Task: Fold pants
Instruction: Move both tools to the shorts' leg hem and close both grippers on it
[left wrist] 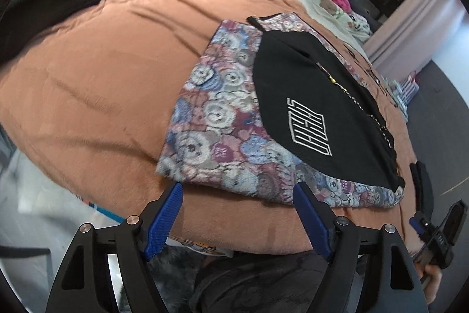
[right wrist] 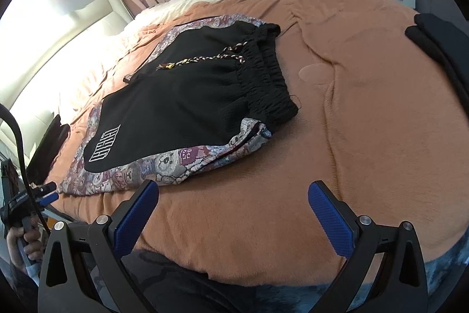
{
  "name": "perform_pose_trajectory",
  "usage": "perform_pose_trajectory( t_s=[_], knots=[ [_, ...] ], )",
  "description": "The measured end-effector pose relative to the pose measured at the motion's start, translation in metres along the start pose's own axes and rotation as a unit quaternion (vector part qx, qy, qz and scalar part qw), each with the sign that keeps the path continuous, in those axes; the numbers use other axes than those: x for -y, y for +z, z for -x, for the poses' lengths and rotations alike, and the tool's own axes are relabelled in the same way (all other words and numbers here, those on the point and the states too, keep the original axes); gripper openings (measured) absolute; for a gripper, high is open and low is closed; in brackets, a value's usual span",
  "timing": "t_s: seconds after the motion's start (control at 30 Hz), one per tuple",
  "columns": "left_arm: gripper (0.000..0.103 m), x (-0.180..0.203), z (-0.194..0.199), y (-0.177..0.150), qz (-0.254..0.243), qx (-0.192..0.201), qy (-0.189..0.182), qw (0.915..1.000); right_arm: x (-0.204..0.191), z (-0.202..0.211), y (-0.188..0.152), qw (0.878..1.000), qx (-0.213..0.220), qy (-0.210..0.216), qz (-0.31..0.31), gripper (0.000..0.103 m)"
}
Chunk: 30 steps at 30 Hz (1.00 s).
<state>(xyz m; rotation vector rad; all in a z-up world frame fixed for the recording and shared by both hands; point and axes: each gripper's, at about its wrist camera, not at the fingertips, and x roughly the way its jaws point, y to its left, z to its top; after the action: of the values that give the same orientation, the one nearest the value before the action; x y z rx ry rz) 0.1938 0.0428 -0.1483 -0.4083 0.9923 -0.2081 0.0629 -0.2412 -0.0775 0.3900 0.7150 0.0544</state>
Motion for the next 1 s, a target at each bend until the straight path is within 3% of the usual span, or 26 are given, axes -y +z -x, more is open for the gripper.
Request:
perform_pose_trajectory(
  t_s=[0.23, 0.6, 0.7, 0.87, 0.93, 1.0],
  knots=[
    [0.075, -0.027, -0.003, -0.001, 0.052, -0.003, -0.04, 0.9979, -0.002, -0.017, 0.006, 1.0, -0.011, 0.014, 0.003, 0.103],
    [0.07, -0.041, -0.023, 0.016, 0.09, 0.006, -0.057, 0.9943, -0.004, -0.036, 0.013, 0.998, -0.035, 0.05, -0.004, 0.103],
    [0.061, -0.044, -0.025, 0.019, 0.098, 0.008, -0.055, 0.9936, -0.002, -0.04, 0.016, 0.997, -0.043, 0.056, -0.012, 0.102],
    [0.037, -0.054, -0.023, 0.016, 0.114, 0.005, -0.041, 0.9926, 0.0, -0.051, 0.022, 0.996, -0.053, 0.061, -0.028, 0.095],
    [0.021, -0.058, -0.023, 0.016, 0.12, 0.003, -0.036, 0.9921, 0.004, -0.059, 0.023, 0.995, -0.062, 0.064, -0.039, 0.087],
    [0.011, -0.062, -0.023, 0.017, 0.128, 0.0, -0.036, 0.9912, 0.008, -0.067, 0.024, 0.994, -0.07, 0.066, -0.05, 0.081]
  ],
)
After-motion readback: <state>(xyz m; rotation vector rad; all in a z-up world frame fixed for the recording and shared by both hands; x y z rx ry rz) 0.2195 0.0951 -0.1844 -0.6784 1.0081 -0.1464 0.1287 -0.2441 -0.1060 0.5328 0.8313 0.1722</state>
